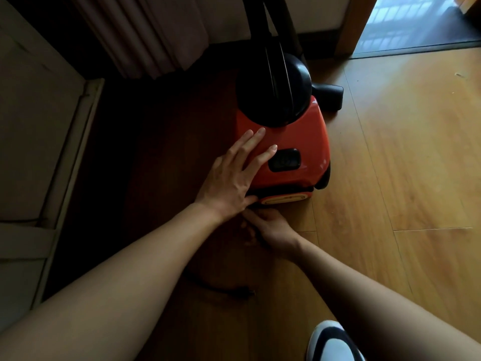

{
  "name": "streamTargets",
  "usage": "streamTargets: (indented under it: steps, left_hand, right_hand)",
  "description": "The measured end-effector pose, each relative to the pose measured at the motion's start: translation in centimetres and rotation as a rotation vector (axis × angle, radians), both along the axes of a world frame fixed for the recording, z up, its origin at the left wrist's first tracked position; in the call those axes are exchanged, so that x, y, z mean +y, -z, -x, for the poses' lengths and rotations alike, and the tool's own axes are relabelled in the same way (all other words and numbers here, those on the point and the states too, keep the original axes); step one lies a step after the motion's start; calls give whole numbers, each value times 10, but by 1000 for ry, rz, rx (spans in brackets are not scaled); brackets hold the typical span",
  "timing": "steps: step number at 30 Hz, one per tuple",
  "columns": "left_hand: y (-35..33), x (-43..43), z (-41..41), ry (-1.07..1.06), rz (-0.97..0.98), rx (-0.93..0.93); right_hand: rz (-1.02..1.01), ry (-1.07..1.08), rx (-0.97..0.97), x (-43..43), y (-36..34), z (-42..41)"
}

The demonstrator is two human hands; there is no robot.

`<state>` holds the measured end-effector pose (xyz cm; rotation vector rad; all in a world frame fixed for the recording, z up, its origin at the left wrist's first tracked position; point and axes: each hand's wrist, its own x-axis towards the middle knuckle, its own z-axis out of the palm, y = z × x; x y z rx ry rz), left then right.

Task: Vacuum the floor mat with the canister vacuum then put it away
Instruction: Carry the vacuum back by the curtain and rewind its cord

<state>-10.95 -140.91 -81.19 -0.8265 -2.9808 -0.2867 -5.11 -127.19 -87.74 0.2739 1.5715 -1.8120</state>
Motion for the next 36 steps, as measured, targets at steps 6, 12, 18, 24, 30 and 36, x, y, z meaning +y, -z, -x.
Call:
streamTargets:
  steps: [6, 12, 18, 24, 30, 36]
  left_hand:
    - [3, -3, 3, 16, -60, -5]
    - [2, -3, 3, 19, -60, 3]
    - [1, -3, 4, 19, -46, -9]
    - [-1, -2, 4, 13, -36, -25]
    - [-2, -2, 6, 5, -29, -41]
    - [-2, -4, 8, 12, -86, -56]
  right_hand:
    - [-140, -269, 130, 32, -2, 17]
    - [-711, -545, 822, 62, 16, 7]
    - [-813, -230, 1022, 85, 46, -17]
    - [-679, 1, 868, 95, 44, 1]
    - [-497, -57, 244, 105, 33, 10]
    - [-918, -58, 373, 92, 34, 31]
